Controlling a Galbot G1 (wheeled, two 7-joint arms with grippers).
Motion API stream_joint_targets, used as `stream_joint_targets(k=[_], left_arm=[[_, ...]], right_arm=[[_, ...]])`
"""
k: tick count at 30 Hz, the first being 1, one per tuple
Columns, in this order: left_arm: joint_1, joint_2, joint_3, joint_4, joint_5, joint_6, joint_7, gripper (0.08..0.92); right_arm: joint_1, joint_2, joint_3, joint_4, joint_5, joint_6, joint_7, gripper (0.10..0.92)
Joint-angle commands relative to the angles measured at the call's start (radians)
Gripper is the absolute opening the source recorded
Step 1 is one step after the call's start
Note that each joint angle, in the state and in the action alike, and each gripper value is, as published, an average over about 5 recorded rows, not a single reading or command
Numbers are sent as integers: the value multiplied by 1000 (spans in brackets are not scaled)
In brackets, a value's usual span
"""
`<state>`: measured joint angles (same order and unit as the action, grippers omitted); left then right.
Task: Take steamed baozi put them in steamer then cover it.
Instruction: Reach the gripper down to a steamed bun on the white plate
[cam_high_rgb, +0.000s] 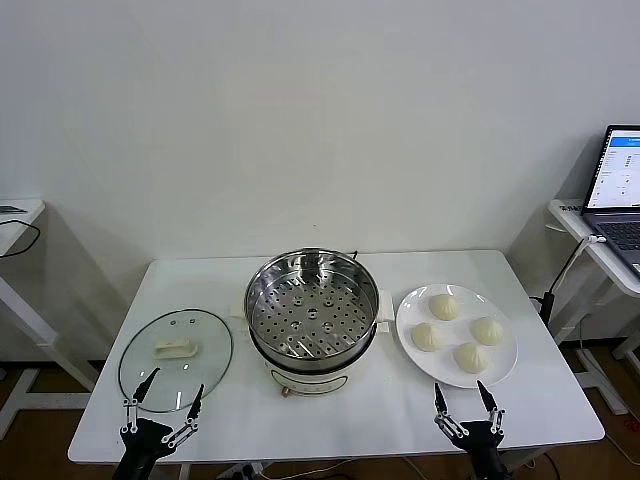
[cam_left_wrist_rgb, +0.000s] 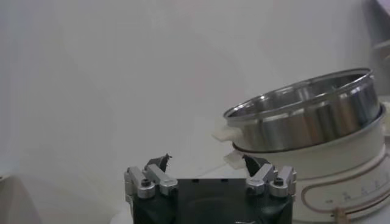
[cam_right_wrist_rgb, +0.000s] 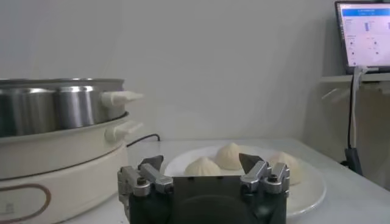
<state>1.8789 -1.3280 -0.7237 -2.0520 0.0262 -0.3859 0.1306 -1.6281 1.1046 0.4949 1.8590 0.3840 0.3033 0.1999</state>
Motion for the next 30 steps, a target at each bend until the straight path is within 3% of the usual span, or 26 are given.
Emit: stream_joint_targets(k=[1, 5, 10, 15, 18, 24, 30], left_arm=[[15, -5, 3, -55, 3, -10, -3, 823], [18, -5, 0, -69, 3, -10, -4, 823], [23, -8, -7, -89, 3, -6, -6, 823], [25, -9, -9, -97, 2, -4, -7, 823], [24, -8, -8, -99, 2, -3, -9, 823], [23, -7, -9, -100, 0, -3, -14, 823], [23, -5, -7, -105, 0, -1, -16, 823]], right_arm=[[124, -43, 20, 29, 27, -119, 56, 823], [367, -113, -14, -46, 93, -226, 92, 823], [764, -196, -159, -282, 254, -285, 61, 823], [1074, -256, -364, -541, 404, -335, -120, 823], [1188, -301, -499, -645, 434, -383, -309, 823], [1400, -389, -758, -785, 273, -453, -793, 823], [1599, -354, -891, -1020, -113, -321, -1312, 823]])
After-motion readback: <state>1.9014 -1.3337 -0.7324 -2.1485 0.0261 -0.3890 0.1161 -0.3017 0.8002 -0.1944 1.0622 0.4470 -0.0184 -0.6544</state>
